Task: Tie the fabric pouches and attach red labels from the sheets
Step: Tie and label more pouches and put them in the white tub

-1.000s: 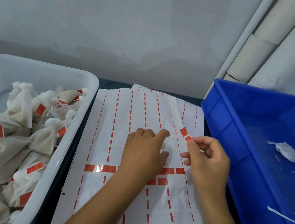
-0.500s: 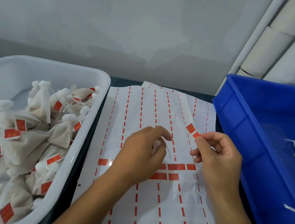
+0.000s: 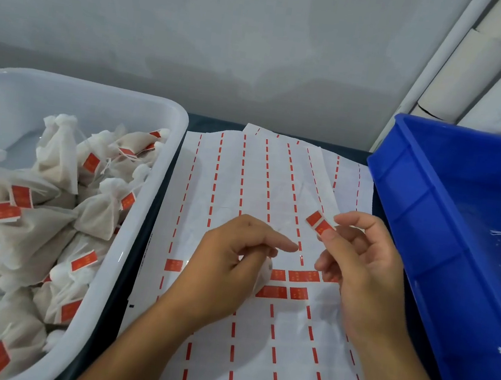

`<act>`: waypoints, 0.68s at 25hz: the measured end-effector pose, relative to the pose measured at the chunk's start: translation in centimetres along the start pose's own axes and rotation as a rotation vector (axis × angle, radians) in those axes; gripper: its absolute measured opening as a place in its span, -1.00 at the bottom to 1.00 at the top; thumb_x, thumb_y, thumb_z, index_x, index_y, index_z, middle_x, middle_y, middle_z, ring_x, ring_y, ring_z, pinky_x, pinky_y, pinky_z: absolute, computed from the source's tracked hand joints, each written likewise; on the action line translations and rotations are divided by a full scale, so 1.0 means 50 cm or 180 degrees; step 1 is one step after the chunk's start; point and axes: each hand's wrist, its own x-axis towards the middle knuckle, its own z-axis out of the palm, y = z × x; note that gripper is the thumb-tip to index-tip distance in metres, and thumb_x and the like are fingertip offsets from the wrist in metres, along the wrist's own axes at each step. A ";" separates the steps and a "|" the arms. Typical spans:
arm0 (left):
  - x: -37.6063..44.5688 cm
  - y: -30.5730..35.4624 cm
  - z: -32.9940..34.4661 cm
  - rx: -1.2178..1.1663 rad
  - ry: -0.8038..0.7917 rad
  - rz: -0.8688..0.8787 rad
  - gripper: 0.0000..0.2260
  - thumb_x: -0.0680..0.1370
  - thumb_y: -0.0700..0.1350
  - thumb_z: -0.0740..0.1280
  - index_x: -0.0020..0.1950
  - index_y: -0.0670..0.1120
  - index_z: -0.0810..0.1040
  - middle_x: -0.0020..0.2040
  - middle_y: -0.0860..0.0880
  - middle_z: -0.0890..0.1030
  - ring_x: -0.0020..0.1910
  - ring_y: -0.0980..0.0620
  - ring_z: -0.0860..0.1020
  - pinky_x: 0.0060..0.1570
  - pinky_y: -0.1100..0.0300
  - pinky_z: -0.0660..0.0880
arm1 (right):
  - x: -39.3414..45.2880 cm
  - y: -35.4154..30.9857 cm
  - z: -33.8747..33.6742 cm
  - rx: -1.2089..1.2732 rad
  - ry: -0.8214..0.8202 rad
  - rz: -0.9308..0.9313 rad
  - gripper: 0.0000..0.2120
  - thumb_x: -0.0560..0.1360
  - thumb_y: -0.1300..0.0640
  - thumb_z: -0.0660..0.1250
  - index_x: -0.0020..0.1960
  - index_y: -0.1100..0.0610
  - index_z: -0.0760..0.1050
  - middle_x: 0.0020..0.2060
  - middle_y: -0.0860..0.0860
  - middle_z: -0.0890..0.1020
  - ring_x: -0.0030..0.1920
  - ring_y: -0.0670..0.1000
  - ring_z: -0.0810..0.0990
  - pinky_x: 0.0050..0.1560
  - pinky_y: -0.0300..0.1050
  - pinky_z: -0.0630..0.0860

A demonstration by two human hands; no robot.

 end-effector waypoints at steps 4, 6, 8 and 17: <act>-0.006 0.001 0.004 -0.0329 0.0045 -0.0165 -0.63 0.68 -0.17 0.25 0.02 0.36 0.60 0.03 0.40 0.62 0.07 0.37 0.59 -0.05 0.56 0.48 | -0.005 -0.005 0.006 0.0316 -0.0153 0.0135 -0.92 0.53 0.07 0.45 -0.07 -0.11 0.61 -0.22 0.02 0.68 -0.36 0.00 0.62 -0.32 -0.23 0.59; -0.007 0.001 0.007 -0.0563 0.0199 -0.0231 -0.66 0.66 -0.16 0.30 0.03 0.34 0.61 0.03 0.37 0.65 0.01 0.35 0.64 -0.10 0.53 0.50 | -0.007 -0.006 0.008 0.0399 -0.0220 0.0180 -0.94 0.48 0.04 0.41 -0.07 -0.11 0.62 -0.22 0.02 0.68 -0.36 0.00 0.61 -0.32 -0.22 0.59; -0.008 0.002 0.008 -0.0691 0.0309 -0.0226 -0.66 0.63 -0.16 0.36 0.03 0.34 0.61 0.05 0.32 0.66 -0.03 0.29 0.67 -0.13 0.51 0.52 | -0.011 -0.004 0.011 0.0368 -0.0283 0.0190 -0.94 0.47 0.03 0.40 -0.07 -0.10 0.62 -0.23 0.03 0.67 -0.37 0.02 0.61 -0.32 -0.21 0.59; -0.013 -0.001 0.004 -0.0659 0.0065 -0.0214 -0.67 0.56 -0.13 0.45 0.14 0.33 0.61 -0.03 0.33 0.67 -0.09 0.17 0.69 -0.18 0.39 0.60 | -0.028 0.007 0.028 -0.0352 -0.0603 -0.0267 -0.83 0.49 0.05 0.47 -0.01 -0.15 0.53 -0.18 -0.07 0.67 -0.17 0.06 0.70 -0.23 -0.14 0.68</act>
